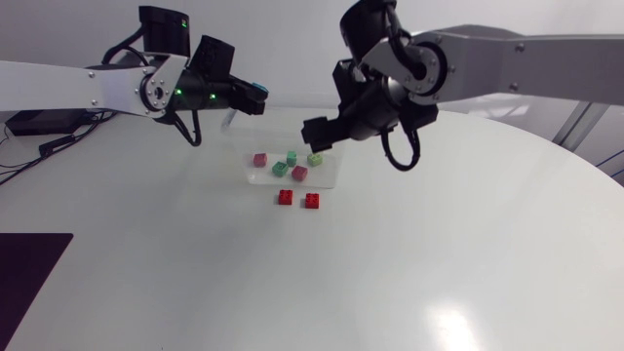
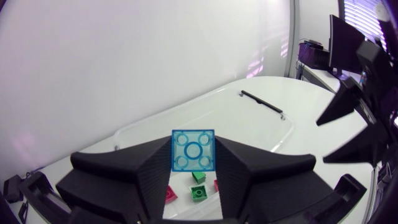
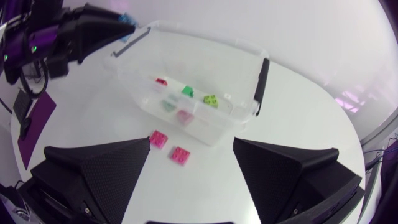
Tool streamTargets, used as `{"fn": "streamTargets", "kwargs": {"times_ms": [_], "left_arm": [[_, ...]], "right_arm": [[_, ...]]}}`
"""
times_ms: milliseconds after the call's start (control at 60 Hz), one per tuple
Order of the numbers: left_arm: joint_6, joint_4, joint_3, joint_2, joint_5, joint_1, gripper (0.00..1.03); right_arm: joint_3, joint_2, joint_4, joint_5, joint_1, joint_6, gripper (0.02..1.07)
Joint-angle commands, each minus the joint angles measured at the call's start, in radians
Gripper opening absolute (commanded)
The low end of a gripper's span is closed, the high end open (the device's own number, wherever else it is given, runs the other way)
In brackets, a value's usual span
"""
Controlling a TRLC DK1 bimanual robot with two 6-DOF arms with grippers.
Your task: Place the duplo bricks in the container
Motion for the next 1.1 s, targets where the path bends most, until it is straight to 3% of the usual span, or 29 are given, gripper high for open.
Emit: {"fn": "streamTargets", "kwargs": {"times_ms": [0, 300, 383, 550, 683, 850, 1083], "left_arm": [[-0.039, 0.034, 0.058, 0.065, -0.029, -0.011, 0.2], [-0.091, 0.039, 0.251, 0.244, -0.105, -0.02, 0.2], [-0.113, 0.034, 0.305, 0.289, -0.125, -0.019, 0.3], [-0.125, 0.03, 0.331, 0.315, -0.139, -0.02, 0.69], [-0.131, 0.037, 0.302, 0.293, -0.15, -0.023, 0.87], [-0.145, 0.044, 0.216, 0.204, -0.157, -0.019, 0.91], [-0.15, 0.117, -0.045, -0.05, -0.157, 0.0, 0.93]], "right_arm": [[-0.079, 0.003, 0.012, 0.011, 0.016, 0.009, 1.0], [-0.138, 0.109, 0.061, -0.003, 0.048, 0.057, 1.0], [-0.131, 0.16, 0.062, -0.009, 0.059, 0.072, 1.0], [-0.085, 0.249, 0.067, -0.022, 0.062, 0.098, 0.99], [-0.031, 0.311, 0.058, -0.02, 0.07, 0.121, 0.99], [0.047, 0.402, 0.039, -0.02, 0.065, 0.161, 0.99], [0.147, 0.486, -0.011, -0.008, 0.062, 0.23, 0.99]]}}
